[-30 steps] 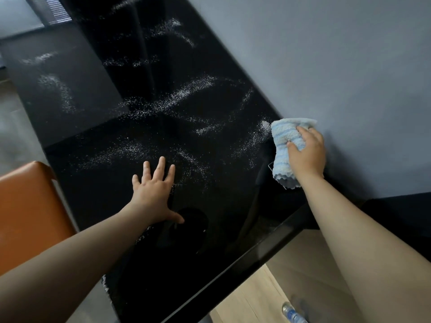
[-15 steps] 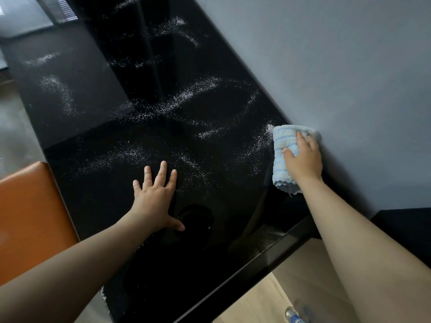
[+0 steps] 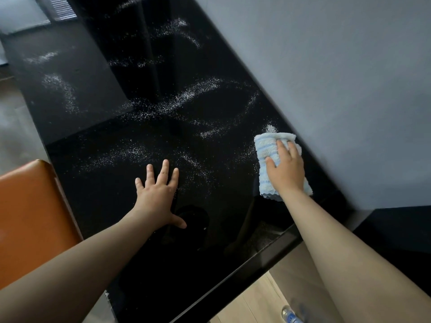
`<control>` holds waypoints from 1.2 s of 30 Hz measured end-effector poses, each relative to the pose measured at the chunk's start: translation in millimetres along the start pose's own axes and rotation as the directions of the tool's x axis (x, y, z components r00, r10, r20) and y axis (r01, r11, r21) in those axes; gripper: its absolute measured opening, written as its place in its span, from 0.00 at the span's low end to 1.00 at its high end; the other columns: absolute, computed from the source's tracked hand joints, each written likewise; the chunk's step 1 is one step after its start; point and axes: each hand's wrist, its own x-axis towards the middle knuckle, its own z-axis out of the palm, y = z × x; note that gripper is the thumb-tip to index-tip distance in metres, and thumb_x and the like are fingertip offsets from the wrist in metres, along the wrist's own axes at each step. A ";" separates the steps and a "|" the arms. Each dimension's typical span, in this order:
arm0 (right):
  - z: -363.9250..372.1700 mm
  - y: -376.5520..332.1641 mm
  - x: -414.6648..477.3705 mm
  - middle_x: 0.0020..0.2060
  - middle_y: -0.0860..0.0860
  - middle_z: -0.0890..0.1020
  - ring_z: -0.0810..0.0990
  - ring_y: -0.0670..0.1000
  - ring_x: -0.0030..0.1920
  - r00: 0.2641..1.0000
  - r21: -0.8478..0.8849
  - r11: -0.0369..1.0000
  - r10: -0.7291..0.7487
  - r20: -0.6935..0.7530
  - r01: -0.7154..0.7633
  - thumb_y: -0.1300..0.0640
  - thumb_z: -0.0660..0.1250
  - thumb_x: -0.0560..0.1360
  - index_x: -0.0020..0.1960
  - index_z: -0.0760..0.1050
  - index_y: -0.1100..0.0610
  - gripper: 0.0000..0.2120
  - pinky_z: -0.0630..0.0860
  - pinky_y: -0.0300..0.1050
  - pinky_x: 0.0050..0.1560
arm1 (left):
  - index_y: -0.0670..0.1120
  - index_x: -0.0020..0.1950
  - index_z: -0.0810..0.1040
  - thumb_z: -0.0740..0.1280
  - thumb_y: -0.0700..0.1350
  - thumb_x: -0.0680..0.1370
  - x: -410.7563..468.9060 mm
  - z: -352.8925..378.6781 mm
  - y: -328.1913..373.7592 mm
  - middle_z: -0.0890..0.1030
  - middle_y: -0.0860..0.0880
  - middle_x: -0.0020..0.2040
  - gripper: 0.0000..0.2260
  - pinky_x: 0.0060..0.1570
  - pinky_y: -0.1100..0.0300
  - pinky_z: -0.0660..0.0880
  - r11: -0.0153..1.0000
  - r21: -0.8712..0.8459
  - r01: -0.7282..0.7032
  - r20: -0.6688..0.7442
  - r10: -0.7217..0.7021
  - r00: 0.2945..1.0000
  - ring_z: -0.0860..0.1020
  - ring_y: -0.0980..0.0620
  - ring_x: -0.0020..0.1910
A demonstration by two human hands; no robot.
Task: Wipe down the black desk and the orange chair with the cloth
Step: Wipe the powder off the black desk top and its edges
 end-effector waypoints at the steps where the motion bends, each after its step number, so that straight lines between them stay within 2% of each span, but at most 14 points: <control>1: 0.7 -2.5 -3.0 0.76 0.54 0.59 0.61 0.58 0.73 1.000 0.001 1.000 -0.005 0.000 0.005 0.51 0.62 0.79 0.76 0.61 0.54 0.28 0.63 0.53 0.70 | 0.50 0.77 0.35 0.75 0.69 0.56 0.3 -0.2 0.4 0.29 0.47 0.76 0.66 0.70 0.33 0.46 1.000 0.000 -0.001 -0.001 0.001 1.000 0.35 0.35 0.75; 14: 13.7 -40.8 -50.3 0.76 0.54 0.59 0.61 0.57 0.74 0.996 0.007 0.997 -0.079 0.031 0.079 0.51 0.61 0.79 0.77 0.60 0.54 0.27 0.65 0.52 0.70 | 0.50 0.77 0.35 0.75 0.69 0.56 -0.1 0.0 -1.4 0.30 0.47 0.76 0.65 0.70 0.33 0.44 1.000 -0.024 -0.012 -0.011 0.011 1.000 0.34 0.35 0.75; 21: 20.8 -58.8 -72.5 0.77 0.53 0.57 0.59 0.56 0.75 0.994 0.026 0.996 -0.085 0.066 0.083 0.50 0.61 0.80 0.77 0.59 0.53 0.27 0.64 0.53 0.72 | 0.50 0.78 0.39 0.75 0.69 0.56 -5.7 1.6 -4.9 0.34 0.48 0.77 0.64 0.71 0.33 0.43 0.996 -0.075 -0.053 -0.063 0.048 0.997 0.35 0.36 0.75; 27: 28.7 -77.1 -94.3 0.76 0.53 0.58 0.61 0.56 0.73 0.992 0.042 0.994 -0.105 0.076 0.102 0.50 0.61 0.80 0.77 0.61 0.53 0.27 0.67 0.53 0.70 | 0.49 0.79 0.45 0.71 0.68 0.65 -19.9 6.4 -38.1 0.41 0.49 0.79 0.54 0.74 0.42 0.42 0.975 -0.163 -0.151 -0.137 0.130 0.982 0.38 0.43 0.77; 31: 33.8 -89.2 -107.0 0.76 0.53 0.59 0.61 0.56 0.73 0.992 0.046 0.994 -0.104 0.077 0.101 0.50 0.62 0.79 0.76 0.61 0.53 0.27 0.68 0.53 0.69 | 0.50 0.79 0.47 0.68 0.66 0.70 -34.8 10.4 -68.3 0.44 0.51 0.79 0.46 0.75 0.44 0.44 0.972 -0.172 -0.160 -0.156 0.133 0.979 0.40 0.45 0.78; 36: 39.2 -106.1 -127.7 0.76 0.53 0.59 0.61 0.56 0.73 0.988 0.057 0.992 -0.117 0.096 0.112 0.50 0.62 0.79 0.76 0.61 0.53 0.27 0.67 0.54 0.69 | 0.53 0.79 0.48 0.63 0.67 0.73 -52.4 14.3 -99.6 0.42 0.50 0.79 0.42 0.75 0.45 0.47 0.983 -0.125 -0.133 -0.126 0.117 0.985 0.41 0.44 0.78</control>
